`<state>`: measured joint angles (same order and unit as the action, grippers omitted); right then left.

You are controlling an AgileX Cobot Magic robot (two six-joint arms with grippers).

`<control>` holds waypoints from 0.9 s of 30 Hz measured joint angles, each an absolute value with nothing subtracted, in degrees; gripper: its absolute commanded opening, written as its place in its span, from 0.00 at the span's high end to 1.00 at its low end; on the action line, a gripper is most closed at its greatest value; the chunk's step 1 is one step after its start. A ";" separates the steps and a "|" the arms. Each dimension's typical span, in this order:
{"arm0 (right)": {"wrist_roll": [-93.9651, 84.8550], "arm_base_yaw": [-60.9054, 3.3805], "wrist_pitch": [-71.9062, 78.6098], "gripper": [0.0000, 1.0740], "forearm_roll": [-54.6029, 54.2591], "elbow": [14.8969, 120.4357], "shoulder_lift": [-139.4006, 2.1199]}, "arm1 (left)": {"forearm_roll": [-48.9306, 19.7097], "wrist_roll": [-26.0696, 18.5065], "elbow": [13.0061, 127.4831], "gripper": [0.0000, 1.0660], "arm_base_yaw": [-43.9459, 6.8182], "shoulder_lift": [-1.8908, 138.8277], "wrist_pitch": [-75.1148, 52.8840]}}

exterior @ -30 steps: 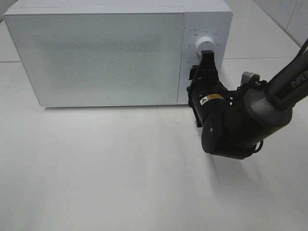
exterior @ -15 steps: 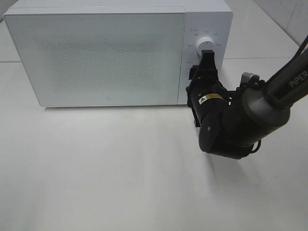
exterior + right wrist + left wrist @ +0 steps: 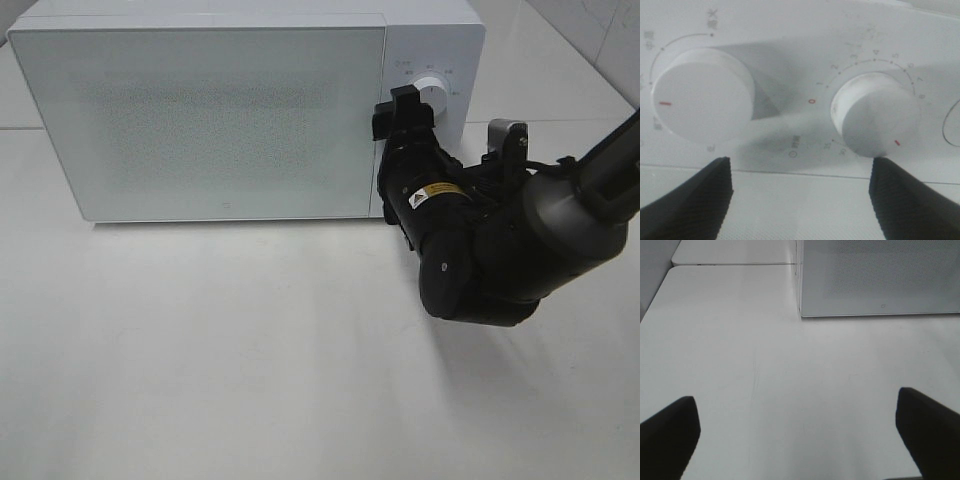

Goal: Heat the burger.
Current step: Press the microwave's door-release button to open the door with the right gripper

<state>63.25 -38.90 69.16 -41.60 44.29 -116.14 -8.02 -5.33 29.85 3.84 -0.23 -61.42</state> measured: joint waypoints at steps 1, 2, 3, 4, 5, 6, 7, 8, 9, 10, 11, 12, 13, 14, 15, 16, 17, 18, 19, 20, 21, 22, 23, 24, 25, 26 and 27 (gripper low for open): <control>60.96 -38.90 68.01 0.30 -41.65 43.09 -115.11 | -8.02 -5.33 29.85 0.06 3.84 -0.23 -61.42; 60.96 -38.90 68.01 0.30 -41.65 43.09 -115.11 | -8.02 -5.33 29.85 0.06 3.84 -0.23 -61.42; 59.70 -38.90 66.75 0.30 -41.71 42.46 -114.36 | -8.02 -5.33 29.85 0.06 3.84 -0.23 -61.42; 56.84 -38.85 63.88 0.30 -41.77 41.48 -112.93 | -8.02 -5.33 29.85 0.06 3.84 -0.23 -61.42; 56.84 -38.85 63.88 0.30 -41.77 41.48 -112.93 | -8.02 -5.33 29.85 0.06 3.84 -0.23 -61.42; 54.55 -38.85 62.22 0.30 -41.71 40.97 -112.07 | -8.02 -5.33 29.85 0.06 3.84 -0.23 -61.42; 50.76 -38.85 59.36 0.30 -41.08 40.05 -110.47 | -8.02 -5.33 29.85 0.06 3.84 -0.23 -61.42; 50.76 -38.85 59.36 0.30 -41.08 40.05 -110.47 | -8.02 -5.33 29.85 0.06 3.84 -0.23 -61.42; 46.35 -38.85 55.81 0.30 -40.57 39.48 -108.98 | -8.02 -5.33 29.85 0.06 3.84 -0.23 -61.42; 46.35 -38.85 55.81 0.30 -40.57 39.48 -108.98 | -8.02 -5.33 29.85 0.06 3.84 -0.23 -61.42; 43.66 -38.85 53.92 0.30 -40.28 39.30 -108.12 | -8.02 -5.33 29.85 0.06 3.84 -0.23 -61.42; 38.10 -38.73 50.65 0.30 -40.22 39.13 -106.57 | -8.02 -5.33 29.85 0.06 3.84 -0.23 -61.42; 34.95 -38.45 49.10 0.30 -40.05 39.08 -105.77 | -8.02 -5.33 29.85 0.06 3.84 -0.23 -61.42; 34.95 -38.45 49.10 0.30 -40.05 39.08 -105.77 | -8.02 -5.33 29.85 0.06 3.84 -0.23 -61.42; 29.05 -37.82 44.63 0.30 -38.85 39.08 -104.16 | -8.02 -5.33 29.85 0.06 3.84 -0.23 -61.42; 26.87 -37.24 42.28 0.30 -38.27 39.08 -103.30 | -8.02 -5.33 29.85 0.06 3.84 -0.23 -61.42; 26.87 -37.24 42.28 0.30 -38.27 39.08 -103.30 | -8.02 -5.33 29.85 0.06 3.84 -0.23 -61.42; 21.83 -35.92 37.59 0.30 -36.21 39.08 -101.70 | -8.02 -5.33 29.85 0.06 3.84 -0.23 -61.42; 19.94 -35.29 35.70 0.30 -35.12 39.08 -101.07 | -8.02 -5.33 29.85 0.06 3.84 -0.23 -61.42; 19.94 -35.29 35.70 0.30 -35.12 39.08 -101.07 | -8.02 -5.33 29.85 0.06 3.84 -0.23 -61.42; 15.76 -33.92 31.23 0.30 -33.00 39.08 -99.87 | -8.02 -5.33 29.85 0.06 3.84 -0.23 -61.42; 15.76 -33.92 31.23 0.30 -33.00 39.08 -99.87 | -8.02 -5.33 29.85 0.06 3.84 -0.23 -61.42; 12.26 -32.43 25.90 0.30 -30.54 39.08 -98.66 | -8.02 -5.33 29.85 0.06 3.84 -0.23 -61.42; 11.00 -31.91 23.15 0.30 -29.51 39.02 -98.09 | -8.02 -5.33 29.85 0.06 3.84 -0.23 -61.42; 11.00 -31.91 23.15 0.30 -29.51 39.02 -98.09 | -8.02 -5.33 29.85 0.06 3.84 -0.23 -61.42; 8.59 -30.65 18.16 0.30 -26.81 39.02 -97.06 | -8.02 -5.33 29.85 0.06 3.84 -0.23 -61.42; 7.62 -30.08 15.58 0.30 -25.27 39.02 -96.43 | -8.02 -5.33 29.85 0.06 3.84 -0.23 -61.42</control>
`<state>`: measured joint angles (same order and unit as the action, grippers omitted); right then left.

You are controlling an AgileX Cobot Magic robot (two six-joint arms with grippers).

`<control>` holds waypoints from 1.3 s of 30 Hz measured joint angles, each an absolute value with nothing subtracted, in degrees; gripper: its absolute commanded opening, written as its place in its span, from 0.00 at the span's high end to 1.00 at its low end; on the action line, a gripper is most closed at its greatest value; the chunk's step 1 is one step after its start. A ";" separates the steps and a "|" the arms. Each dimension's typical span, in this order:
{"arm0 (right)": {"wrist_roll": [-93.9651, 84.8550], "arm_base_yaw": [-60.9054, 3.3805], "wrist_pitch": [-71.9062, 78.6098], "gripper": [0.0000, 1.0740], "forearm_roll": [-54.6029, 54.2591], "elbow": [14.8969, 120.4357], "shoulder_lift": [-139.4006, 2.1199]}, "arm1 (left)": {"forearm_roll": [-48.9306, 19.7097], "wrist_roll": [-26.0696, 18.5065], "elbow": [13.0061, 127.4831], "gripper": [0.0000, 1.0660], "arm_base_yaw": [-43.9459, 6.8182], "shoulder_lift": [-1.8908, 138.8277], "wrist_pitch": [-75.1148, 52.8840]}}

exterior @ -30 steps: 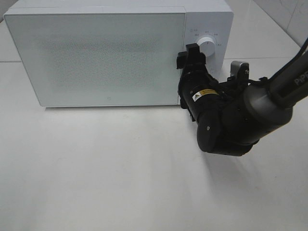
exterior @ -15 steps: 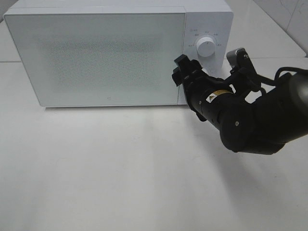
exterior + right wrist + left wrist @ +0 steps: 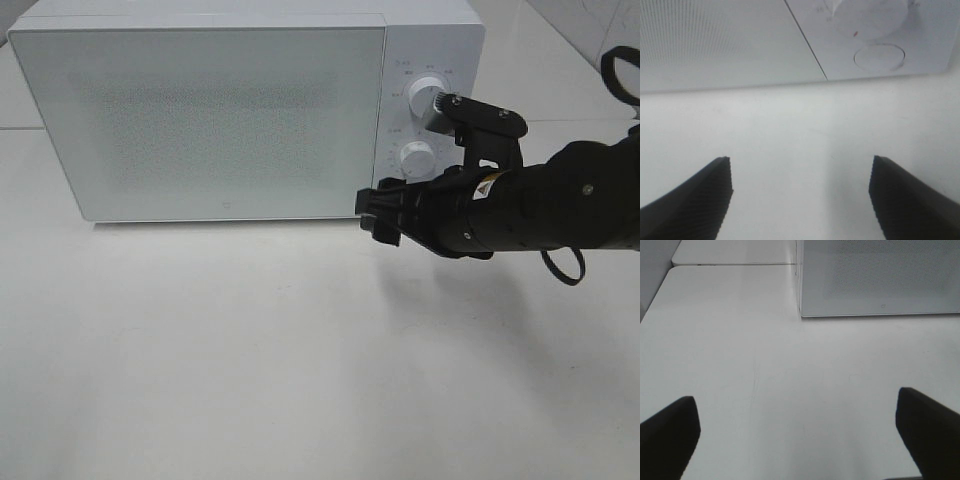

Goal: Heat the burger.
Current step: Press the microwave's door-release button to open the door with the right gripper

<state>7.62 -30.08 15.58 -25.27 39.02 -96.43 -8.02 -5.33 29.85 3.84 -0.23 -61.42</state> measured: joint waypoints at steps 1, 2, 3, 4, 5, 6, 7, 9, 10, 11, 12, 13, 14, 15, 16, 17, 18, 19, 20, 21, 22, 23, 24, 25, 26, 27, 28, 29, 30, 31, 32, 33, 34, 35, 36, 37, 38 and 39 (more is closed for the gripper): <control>7.62 -30.08 15.58 0.30 -25.27 39.02 -96.43 | -8.02 -5.33 29.85 0.06 3.84 -0.23 -61.42; 6.82 -29.05 10.94 0.30 -21.94 39.02 -95.57 | -8.02 -5.33 29.85 0.06 3.84 -0.23 -61.42; 6.70 -28.53 8.37 0.30 -19.88 39.02 -95.05 | -8.02 -5.33 29.85 0.06 3.84 -0.23 -61.42; 6.70 -28.53 8.37 0.30 -19.88 39.02 -95.05 | -8.02 -5.33 29.85 0.06 3.84 -0.23 -61.42; 6.70 -27.85 3.55 0.30 -15.99 39.36 -94.08 | -8.02 -5.33 29.85 0.06 3.84 -0.23 -61.42; 6.65 -27.67 0.92 0.30 -13.75 39.53 -93.56 | -8.02 -5.33 29.85 0.06 3.84 -0.23 -61.42; 6.65 -27.67 0.92 0.30 -13.75 39.53 -93.56 | -8.02 -5.33 29.85 0.06 3.84 -0.23 -61.42; 6.59 -27.67 -6.07 0.30 -8.25 40.51 -91.67 | -8.02 -5.33 29.85 0.06 3.84 -0.23 -61.42; 6.59 -27.67 -6.07 0.30 -8.25 40.51 -91.67 | -8.02 -5.33 29.85 0.06 3.84 -0.23 -61.42; 6.59 -27.67 -11.00 0.30 -5.61 41.37 -90.01 | -8.02 -5.33 29.85 0.06 3.84 -0.23 -61.42; 6.59 -27.67 -12.95 0.30 -4.76 41.77 -89.21 | -8.02 -5.33 29.85 0.06 3.84 -0.23 -61.42; 6.59 -27.67 -12.95 0.30 -4.76 41.77 -89.21 | -8.02 -5.33 29.85 0.06 3.84 -0.23 -61.42; 6.59 -27.67 -17.70 0.30 -3.09 42.40 -86.97 | -8.02 -5.33 29.85 0.06 3.84 -0.23 -61.42; 6.59 -27.67 -21.49 0.30 -2.06 42.86 -84.68 | -8.02 -5.33 29.85 0.06 3.84 -0.23 -61.42; 6.59 -27.67 -21.49 0.30 -2.06 42.86 -84.68 | -8.02 -5.33 29.85 0.06 3.84 -0.23 -61.42; 6.59 -27.67 -23.26 0.30 -1.60 43.03 -83.19 | -8.02 -5.33 29.85 0.06 3.84 -0.23 -61.42; 6.59 -27.67 -26.18 0.30 -1.26 43.09 -80.44 | -8.02 -5.33 29.85 0.06 3.84 -0.23 -61.42; 6.59 -27.67 -26.18 0.30 -1.26 43.09 -80.44 | -8.02 -5.33 29.85 0.06 3.84 -0.23 -61.42; 6.59 -27.67 -27.67 0.30 -1.26 43.09 -78.90 | -8.02 -5.33 29.85 0.06 3.84 -0.23 -61.42; 6.59 -27.67 -28.99 0.30 -1.26 43.14 -77.29 | -8.02 -5.33 29.85 0.06 3.84 -0.23 -61.42; 6.59 -27.67 -28.99 0.30 -1.26 43.14 -77.29 | -8.02 -5.33 29.85 0.06 3.84 -0.23 -61.42; 6.59 -27.67 -31.74 0.30 -1.26 43.14 -74.03 | -8.02 -5.33 29.85 0.06 3.84 -0.23 -61.42; 6.59 -27.67 -32.89 0.30 -1.20 43.14 -72.71 | -8.02 -5.33 29.85 0.06 3.84 -0.23 -61.42; 6.59 -27.67 -32.89 0.30 -1.20 43.14 -72.71 | -8.02 -5.33 29.85 0.06 3.84 -0.23 -61.42; 6.59 -27.67 -35.18 0.30 -1.20 43.14 -69.90 | -8.02 -5.33 29.85 0.06 3.84 -0.23 -61.42; 6.59 -27.67 -36.33 0.30 -1.20 43.14 -68.41 | -8.02 -5.33 29.85 0.06 3.84 -0.23 -61.42; 6.59 -27.67 -38.33 0.30 -1.20 43.14 -65.60 | -8.02 -5.33 29.85 0.06 3.84 -0.23 -61.42; 6.59 -27.67 -38.33 0.30 -1.20 43.14 -65.60 | -8.02 -5.33 29.85 0.06 3.84 -0.23 -61.42; 6.59 -27.67 -39.42 0.30 -1.20 43.14 -64.34 | -8.02 -5.33 29.85 0.06 3.84 -0.23 -61.42; 6.53 -27.67 -41.42 0.30 -1.15 43.14 -62.22 | -8.02 -5.33 29.85 0.06 3.84 -0.23 -61.42; 6.53 -27.67 -41.42 0.30 -1.15 43.14 -62.22 | -8.02 -5.33 29.85 0.06 3.84 -0.23 -61.42; 6.53 -27.67 -42.46 0.30 -1.03 43.14 -61.02 | -8.02 -5.33 29.85 0.06 3.84 -0.23 -61.42; 6.53 -27.67 -44.23 0.30 -0.80 43.14 -58.96 | -8.02 -5.33 29.85 0.06 3.84 -0.23 -61.42; 6.53 -27.67 -44.23 0.30 -0.80 43.14 -58.96 | -8.02 -5.33 29.85 0.06 3.84 -0.23 -61.42; 6.53 -27.67 -45.21 0.30 -0.74 43.14 -57.75 | -8.02 -5.33 29.85 0.06 3.84 -0.23 -61.42; 6.47 -27.67 -47.04 0.30 -0.63 43.14 -55.58 | -8.02 -5.33 29.85 0.06 3.84 -0.23 -61.42; 6.47 -27.67 -47.04 0.30 -0.63 43.14 -55.58 | -8.02 -5.33 29.85 0.06 3.84 -0.23 -61.42; 6.47 -27.67 -47.96 0.30 -0.52 43.14 -54.32 | -8.02 -5.33 29.85 0.06 3.84 -0.23 -61.42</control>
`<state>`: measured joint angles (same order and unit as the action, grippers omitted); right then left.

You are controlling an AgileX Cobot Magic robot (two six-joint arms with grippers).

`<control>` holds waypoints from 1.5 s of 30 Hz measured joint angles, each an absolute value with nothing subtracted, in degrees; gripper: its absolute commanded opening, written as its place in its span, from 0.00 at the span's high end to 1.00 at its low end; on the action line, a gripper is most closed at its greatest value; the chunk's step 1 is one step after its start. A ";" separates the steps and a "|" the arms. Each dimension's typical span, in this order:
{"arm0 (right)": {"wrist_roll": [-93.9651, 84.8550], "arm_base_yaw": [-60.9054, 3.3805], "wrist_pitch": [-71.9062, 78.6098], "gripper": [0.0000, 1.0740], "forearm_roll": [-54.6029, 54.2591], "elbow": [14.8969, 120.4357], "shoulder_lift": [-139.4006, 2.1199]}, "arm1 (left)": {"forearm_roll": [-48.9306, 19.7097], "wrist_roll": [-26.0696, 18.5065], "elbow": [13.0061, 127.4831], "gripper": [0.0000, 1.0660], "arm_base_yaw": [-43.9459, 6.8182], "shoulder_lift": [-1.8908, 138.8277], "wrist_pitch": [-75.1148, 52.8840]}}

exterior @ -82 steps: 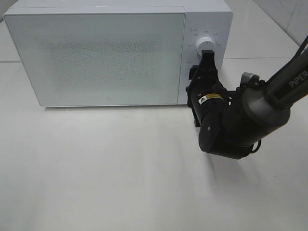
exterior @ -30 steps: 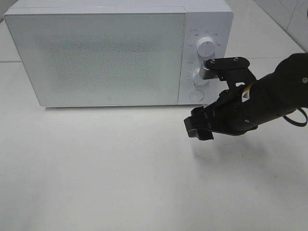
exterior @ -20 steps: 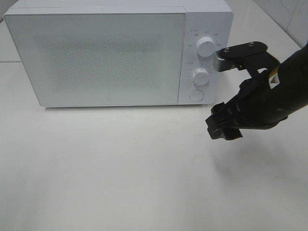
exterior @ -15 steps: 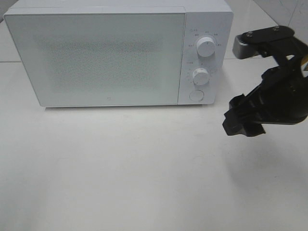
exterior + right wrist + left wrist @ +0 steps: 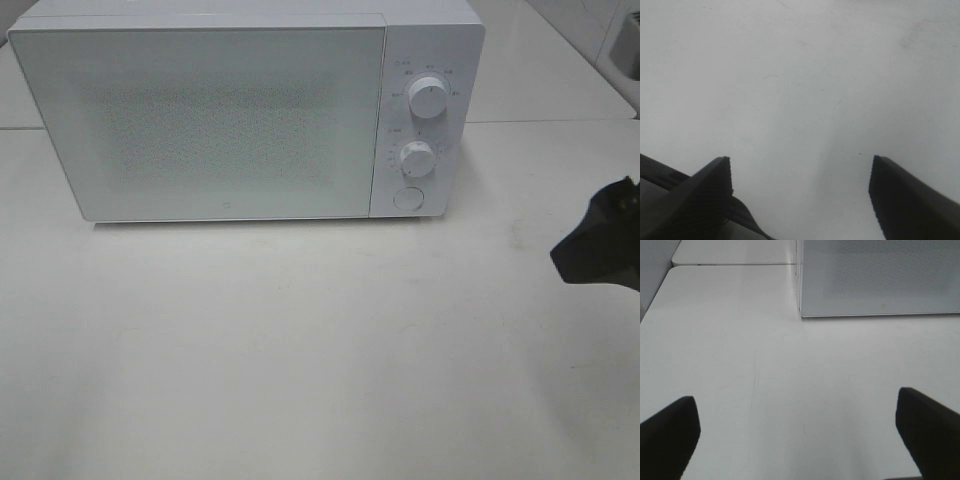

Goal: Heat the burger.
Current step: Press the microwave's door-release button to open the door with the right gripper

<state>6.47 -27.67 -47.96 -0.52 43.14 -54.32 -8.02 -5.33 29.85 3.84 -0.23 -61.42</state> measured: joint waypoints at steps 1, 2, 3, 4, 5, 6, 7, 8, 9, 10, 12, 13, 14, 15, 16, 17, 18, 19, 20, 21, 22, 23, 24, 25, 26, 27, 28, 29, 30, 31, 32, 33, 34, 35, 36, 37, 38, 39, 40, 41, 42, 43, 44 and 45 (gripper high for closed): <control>6.42 -27.67 -49.85 0.30 0.00 43.14 -51.91 | -8.02 -5.33 29.85 0.06 3.84 -0.23 -61.42; 6.42 -27.67 -49.85 0.30 0.00 43.14 -51.91 | -8.02 -5.33 29.85 0.06 3.84 -0.23 -61.42; 6.30 -27.67 -50.82 0.30 0.00 43.14 -50.53 | -8.02 -5.33 29.85 0.06 3.84 -0.23 -61.42; 6.30 -27.67 -51.85 0.30 0.00 43.14 -49.16 | -8.02 -5.33 29.85 0.06 3.84 -0.23 -61.42; 6.19 -27.67 -53.34 0.30 0.00 43.14 -46.70 | -8.02 -5.33 29.85 0.06 3.84 -0.23 -61.42; 6.19 -27.67 -53.34 0.30 0.00 43.14 -46.70 | -8.02 -5.33 29.85 0.06 3.84 -0.23 -61.42; 6.19 -27.67 -53.97 0.30 0.00 43.03 -45.38 | -8.02 -5.33 29.85 0.06 3.84 -0.23 -61.42; 6.19 -27.67 -55.18 0.30 0.00 42.57 -42.80 | -8.02 -5.33 29.85 0.06 3.84 -0.23 -61.42; 6.19 -27.67 -55.18 0.30 0.00 42.57 -42.80 | -8.02 -5.33 29.85 0.06 3.84 -0.23 -61.42; 6.19 -27.67 -55.75 0.30 0.00 42.34 -41.77 | -8.02 -5.33 29.85 0.06 3.84 -0.23 -61.42; 6.19 -27.67 -56.78 0.30 0.00 41.60 -39.65 | -8.02 -5.33 29.85 0.06 3.84 -0.23 -61.42; 6.19 -27.67 -57.30 0.30 0.00 41.08 -38.56 | -8.02 -5.33 29.85 0.06 3.84 -0.23 -61.42; 6.13 -27.67 -58.16 0.30 0.00 39.94 -36.38 | -8.02 -5.33 29.85 0.06 3.84 -0.23 -61.42; 6.13 -27.67 -58.16 0.30 0.00 39.94 -36.38 | -8.02 -5.33 29.85 0.06 3.84 -0.23 -61.42; 6.13 -27.67 -58.44 0.30 0.00 39.25 -35.29 | -8.02 -5.33 29.85 0.06 3.84 -0.23 -61.42; 6.13 -27.67 -59.19 0.30 0.00 38.04 -33.40 | -8.02 -5.33 29.85 0.06 3.84 -0.23 -61.42; 6.13 -27.67 -59.19 0.30 0.00 38.04 -33.40 | -8.02 -5.33 29.85 0.06 3.84 -0.23 -61.42; 6.13 -27.50 -59.47 0.30 0.00 36.73 -31.63 | -8.02 -5.33 29.85 0.06 3.84 -0.23 -61.42; 6.13 -27.50 -59.47 0.30 0.00 36.73 -31.63 | -8.02 -5.33 29.85 0.06 3.84 -0.23 -61.42; 6.13 -26.99 -59.47 0.30 0.00 36.10 -30.65 | -8.02 -5.33 29.85 0.06 3.84 -0.23 -61.42; 6.13 -25.21 -59.47 0.30 0.00 34.84 -28.82 | -8.02 -5.33 29.85 0.06 3.84 -0.23 -61.42; 6.13 -25.21 -59.47 0.30 0.00 34.84 -28.82 | -8.02 -5.33 29.85 0.06 3.84 -0.23 -61.42; 6.13 -22.80 -59.47 0.30 0.00 33.75 -26.41 | -8.02 -5.33 29.85 0.06 3.84 -0.23 -61.42; 6.13 -22.80 -59.47 0.30 0.00 33.75 -26.41 | -8.02 -5.33 29.85 0.06 3.84 -0.23 -61.42; 5.96 -21.31 -59.47 0.30 0.00 33.12 -25.10 | -8.02 -5.33 29.85 0.06 3.84 -0.23 -61.42; 5.04 -18.74 -59.53 0.30 0.00 32.09 -22.52 | -8.02 -5.33 29.85 0.06 3.84 -0.23 -61.42; 5.04 -18.74 -59.53 0.30 0.00 32.09 -22.52 | -8.02 -5.33 29.85 0.06 3.84 -0.23 -61.42; 4.70 -17.70 -59.53 0.30 0.00 31.57 -20.97 | -8.02 -5.33 29.85 0.06 3.84 -0.23 -61.42; 4.13 -16.04 -59.53 0.30 0.00 30.77 -18.05 | -8.02 -5.33 29.85 0.06 3.84 -0.23 -61.42; 4.13 -16.04 -59.53 0.30 0.00 30.77 -18.05 | -8.02 -5.33 29.85 0.06 3.84 -0.23 -61.42; 4.01 -14.32 -59.42 0.30 0.00 30.31 -14.90 | -8.02 -5.33 29.85 0.06 3.84 -0.23 -61.42; 3.95 -13.46 -59.36 0.30 0.00 30.14 -13.29 | -8.02 -5.33 29.85 0.06 3.84 -0.23 -61.42; 3.95 -13.46 -59.36 0.30 0.00 30.14 -13.29 | -8.02 -5.33 29.85 0.06 3.84 -0.23 -61.42; 3.84 -11.69 -58.84 0.30 0.00 29.68 -10.54 | -8.02 -5.33 29.85 0.06 3.84 -0.23 -61.42; 3.84 -11.69 -58.84 0.30 0.00 29.68 -10.54 | -8.02 -5.33 29.85 0.06 3.84 -0.23 -61.42; 3.78 -10.89 -58.44 0.30 0.00 29.39 -9.00 | -8.02 -5.33 29.85 0.06 3.84 -0.23 -61.42; 3.78 -9.45 -57.87 0.30 0.00 29.05 -6.42 | -8.02 -5.33 29.85 0.06 3.84 -0.23 -61.42; 3.78 -9.45 -57.87 0.30 0.00 29.05 -6.42 | -8.02 -5.33 29.85 0.06 3.84 -0.23 -61.42; 3.78 -8.82 -57.75 0.30 0.00 28.93 -5.04 | -8.02 -5.33 29.85 0.06 3.84 -0.23 -61.42; 3.78 -7.45 -57.75 0.30 0.00 28.76 -2.46 | -8.02 -5.33 29.85 0.06 3.84 -0.23 -61.42; 3.78 -6.88 -57.75 0.30 0.00 28.76 -1.55 | -8.02 -5.33 29.85 0.06 3.84 -0.23 -61.42; 3.78 -6.88 -57.75 0.30 0.00 28.76 -1.55 | -8.02 -5.33 29.85 0.06 3.84 -0.23 -61.42; 3.72 -6.07 -57.75 0.30 0.00 28.71 -0.17 | -8.02 -5.33 29.85 0.06 3.84 -0.23 -61.42; 3.72 -5.84 -57.75 0.30 0.00 28.71 0.17 | -8.02 -5.33 29.85 0.06 3.84 -0.23 -61.42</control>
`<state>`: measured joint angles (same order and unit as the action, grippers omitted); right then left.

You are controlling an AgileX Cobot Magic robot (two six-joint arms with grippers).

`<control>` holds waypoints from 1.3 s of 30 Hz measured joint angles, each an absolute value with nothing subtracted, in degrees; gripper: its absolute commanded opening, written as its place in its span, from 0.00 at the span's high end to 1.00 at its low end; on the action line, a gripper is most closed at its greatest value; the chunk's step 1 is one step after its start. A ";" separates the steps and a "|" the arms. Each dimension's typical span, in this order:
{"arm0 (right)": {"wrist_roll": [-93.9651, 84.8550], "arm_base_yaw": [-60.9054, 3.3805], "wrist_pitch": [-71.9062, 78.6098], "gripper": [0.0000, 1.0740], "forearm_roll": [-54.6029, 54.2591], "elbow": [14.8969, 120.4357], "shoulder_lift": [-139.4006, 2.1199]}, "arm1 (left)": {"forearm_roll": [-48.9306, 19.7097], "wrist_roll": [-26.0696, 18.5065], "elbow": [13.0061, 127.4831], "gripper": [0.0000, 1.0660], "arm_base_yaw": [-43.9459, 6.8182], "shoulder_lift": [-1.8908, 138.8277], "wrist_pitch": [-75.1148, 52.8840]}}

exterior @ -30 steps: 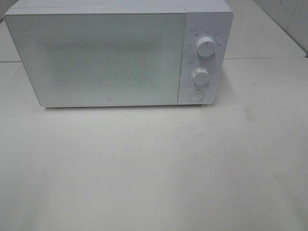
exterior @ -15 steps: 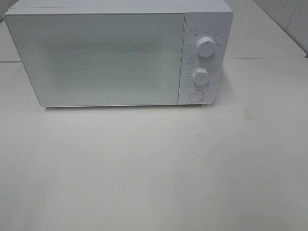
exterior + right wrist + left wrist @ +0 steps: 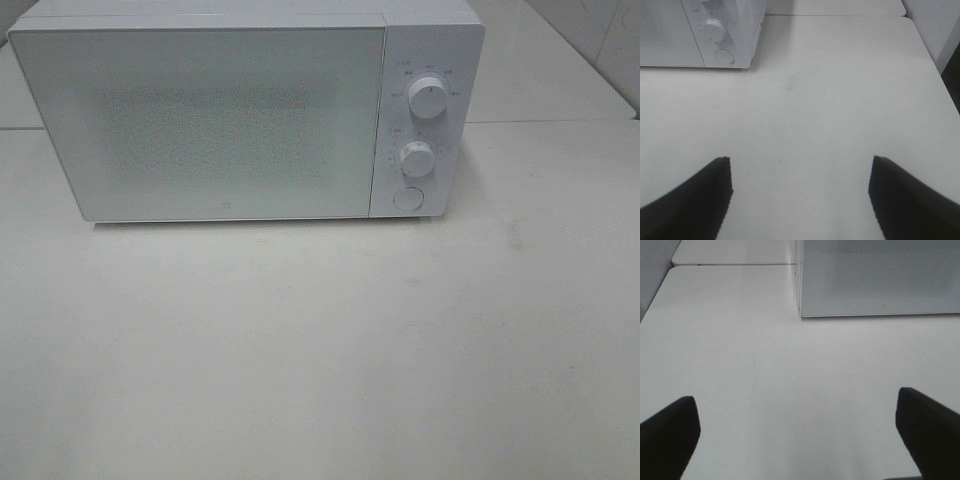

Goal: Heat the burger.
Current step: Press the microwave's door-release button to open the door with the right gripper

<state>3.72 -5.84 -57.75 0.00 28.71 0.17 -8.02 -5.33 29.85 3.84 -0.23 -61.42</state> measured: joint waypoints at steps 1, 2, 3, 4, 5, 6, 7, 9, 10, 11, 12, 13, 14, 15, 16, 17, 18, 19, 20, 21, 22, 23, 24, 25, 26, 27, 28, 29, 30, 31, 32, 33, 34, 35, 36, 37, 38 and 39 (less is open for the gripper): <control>3.72 -5.84 -57.75 0.30 0.00 28.71 0.17 | -8.02 -5.33 29.85 0.06 3.84 -0.23 -61.42; 3.61 -5.67 -57.75 0.30 0.00 28.71 0.17 | -8.02 -5.33 29.85 0.06 3.84 -0.23 -61.42; 3.61 -5.67 -57.75 0.30 0.00 28.71 0.17 | -8.02 -5.33 29.85 0.06 3.84 -0.23 -61.42; 3.61 -5.67 -57.75 0.30 0.00 28.71 0.17 | -8.02 -5.33 29.85 0.06 3.84 -0.23 -61.42; 3.61 -5.67 -57.75 0.30 0.00 28.71 0.17 | -8.02 -5.33 29.85 0.06 3.84 -0.23 -61.42; 3.61 -5.67 -57.75 0.30 0.00 28.71 0.17 | -8.02 -5.33 29.85 0.06 3.84 -0.23 -61.42; 3.61 -5.67 -57.75 0.30 0.00 28.71 0.17 | -8.02 -5.33 29.85 0.06 3.84 -0.23 -61.42; 3.61 -5.67 -57.75 0.30 0.00 28.71 0.17 | -8.02 -5.33 29.85 0.06 3.84 -0.23 -61.42; 3.61 -5.67 -57.75 0.30 0.00 28.71 0.17 | -8.02 -5.33 29.85 0.06 3.84 -0.23 -61.42; 3.61 -5.67 -57.75 0.30 0.00 28.71 0.17 | -8.02 -5.33 29.85 0.06 3.84 -0.23 -61.42; 3.61 -5.67 -57.75 0.30 0.00 28.71 0.17 | -8.02 -5.33 29.85 0.06 3.84 -0.23 -61.42; 3.61 -5.67 -57.75 0.30 0.00 28.71 0.17 | -8.02 -5.33 29.85 0.06 3.84 -0.23 -61.42; 3.61 -5.67 -57.75 0.30 0.00 28.71 0.17 | -8.02 -5.33 29.85 0.06 3.84 -0.23 -61.42; 3.61 -5.67 -57.75 0.30 0.00 28.71 0.17 | -8.02 -5.33 29.85 0.06 3.84 -0.23 -61.42; 3.55 -5.67 -57.75 0.30 0.00 28.71 0.17 | -8.02 -5.33 29.85 0.06 3.84 -0.23 -61.42; 3.55 -5.67 -57.75 0.30 0.00 28.71 0.17 | -8.02 -5.33 29.85 0.06 3.84 -0.23 -61.42; 3.04 -5.67 -57.75 0.30 0.00 28.71 -0.11 | -8.02 -5.33 29.85 0.06 3.84 -0.23 -61.42; 2.92 -5.67 -57.64 0.30 0.00 28.76 -0.69 | -8.02 -5.33 29.85 0.06 3.84 -0.23 -61.42; 2.92 -5.67 -57.64 0.30 0.00 28.76 -0.69 | -8.02 -5.33 29.85 0.06 3.84 -0.23 -61.42; 2.46 -5.67 -57.01 0.30 0.00 29.28 -2.46 | -8.02 -5.33 29.85 0.06 3.84 -0.23 -61.42; 2.29 -5.67 -55.29 0.30 0.00 29.85 -4.13 | -8.02 -5.33 29.85 0.06 3.84 -0.23 -61.42; 2.29 -5.67 -55.29 0.30 0.00 29.85 -4.13 | -8.02 -5.33 29.85 0.06 3.84 -0.23 -61.42; 2.29 -5.67 -54.32 0.30 0.00 29.97 -4.93 | -8.02 -5.33 29.85 0.06 3.84 -0.23 -61.42; 2.23 -5.67 -52.37 0.30 0.00 30.02 -6.99 | -8.02 -5.33 29.85 0.06 3.84 -0.23 -61.42; 2.23 -5.67 -52.37 0.30 0.00 30.02 -6.99 | -8.02 -5.33 29.85 0.06 3.84 -0.23 -61.42; 2.23 -5.67 -51.45 0.30 0.00 30.02 -7.91 | -8.02 -5.33 29.85 0.06 3.84 -0.23 -61.42; 2.23 -5.67 -49.50 0.30 0.00 30.02 -10.31 | -8.02 -5.33 29.85 0.06 3.84 -0.23 -61.42; 2.23 -5.67 -49.50 0.30 0.00 30.02 -10.31 | -8.02 -5.33 29.85 0.06 3.84 -0.23 -61.42; 2.23 -5.67 -48.41 0.30 0.00 30.02 -11.52 | -8.02 -5.33 29.85 0.06 3.84 -0.23 -61.42; 2.18 -5.67 -46.18 0.30 0.00 30.02 -13.64 | -8.02 -5.33 29.85 0.06 3.84 -0.23 -61.42; 2.18 -5.67 -46.18 0.30 0.00 30.02 -13.64 | -8.02 -5.33 29.85 0.06 3.84 -0.23 -61.42; 2.18 -5.67 -44.86 0.30 0.00 30.02 -14.78 | -8.02 -5.33 29.85 0.06 3.84 -0.23 -61.42; 2.18 -5.67 -42.40 0.30 0.00 30.02 -16.84 | -8.02 -5.33 29.85 0.06 3.84 -0.23 -61.42; 2.18 -5.67 -42.40 0.30 0.00 30.02 -16.84 | -8.02 -5.33 29.85 0.06 3.84 -0.23 -61.42; 2.18 -5.67 -41.14 0.30 0.00 30.02 -17.93 | -8.02 -5.33 29.85 0.06 3.84 -0.23 -61.42; 2.18 -5.67 -38.79 0.30 0.00 30.02 -20.23 | -8.02 -5.33 29.85 0.06 3.84 -0.23 -61.42; 2.18 -5.67 -38.79 0.30 0.00 30.02 -20.23 | -8.02 -5.33 29.85 0.06 3.84 -0.23 -61.42; 2.18 -5.67 -37.93 0.30 0.00 30.02 -21.14 | -8.02 -5.33 29.85 0.06 3.84 -0.23 -61.42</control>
